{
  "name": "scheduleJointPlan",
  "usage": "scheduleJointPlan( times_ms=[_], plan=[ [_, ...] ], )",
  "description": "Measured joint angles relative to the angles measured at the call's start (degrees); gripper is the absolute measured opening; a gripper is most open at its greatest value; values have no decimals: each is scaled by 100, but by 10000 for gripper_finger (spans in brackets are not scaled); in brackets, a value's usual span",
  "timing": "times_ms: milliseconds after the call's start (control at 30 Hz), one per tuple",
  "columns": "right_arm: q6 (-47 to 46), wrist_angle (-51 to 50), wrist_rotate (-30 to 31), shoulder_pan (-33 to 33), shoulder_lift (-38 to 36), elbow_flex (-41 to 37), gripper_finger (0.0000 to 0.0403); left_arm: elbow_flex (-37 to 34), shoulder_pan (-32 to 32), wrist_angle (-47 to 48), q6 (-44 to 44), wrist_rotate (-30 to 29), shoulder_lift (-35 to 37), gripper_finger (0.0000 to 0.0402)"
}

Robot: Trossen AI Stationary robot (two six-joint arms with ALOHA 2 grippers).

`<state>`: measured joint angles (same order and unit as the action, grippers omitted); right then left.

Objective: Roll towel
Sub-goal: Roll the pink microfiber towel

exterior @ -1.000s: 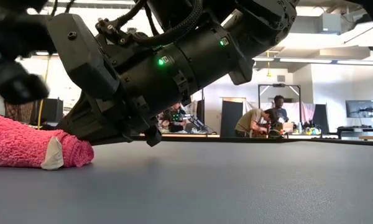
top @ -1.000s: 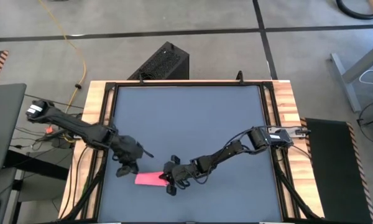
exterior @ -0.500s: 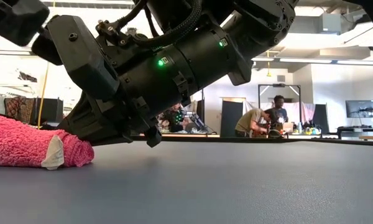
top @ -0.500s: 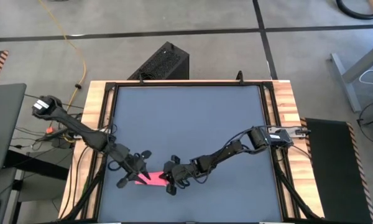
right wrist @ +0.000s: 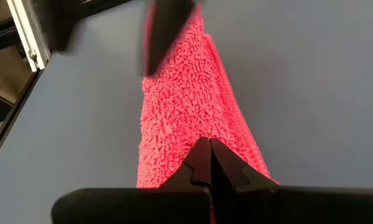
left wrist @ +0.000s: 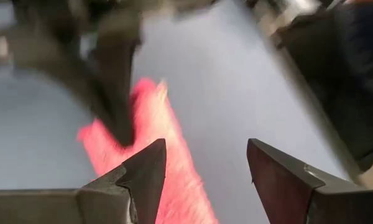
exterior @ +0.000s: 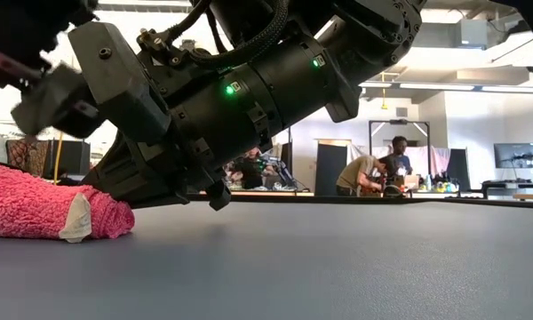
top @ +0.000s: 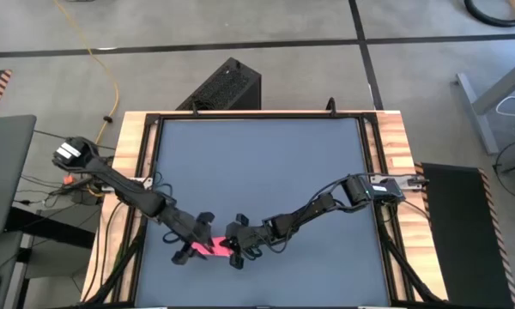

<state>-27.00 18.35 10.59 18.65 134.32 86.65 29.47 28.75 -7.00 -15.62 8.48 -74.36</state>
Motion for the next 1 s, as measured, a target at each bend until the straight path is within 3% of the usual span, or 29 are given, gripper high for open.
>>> scheduleJointPlan(
  times_ms=[267, 667, 800, 1000],
  plan=[
    [0, -28, -2, 0, 0, 0, 16, 968, -61, 1926, -966, -602, -942, 214],
    [44, -518, -120, 0, -219, -5, 37, 1787, -86, 2700, -1063, -105, -2111, 209],
    [49, -1112, 141, 51, -524, -16, 52, 1888, -195, 3091, -1248, -17, -2095, 178],
    [448, -1438, 1062, 287, -1088, -18, 55, 1887, -232, 3172, -1258, 156, -2086, 90]
  ],
)
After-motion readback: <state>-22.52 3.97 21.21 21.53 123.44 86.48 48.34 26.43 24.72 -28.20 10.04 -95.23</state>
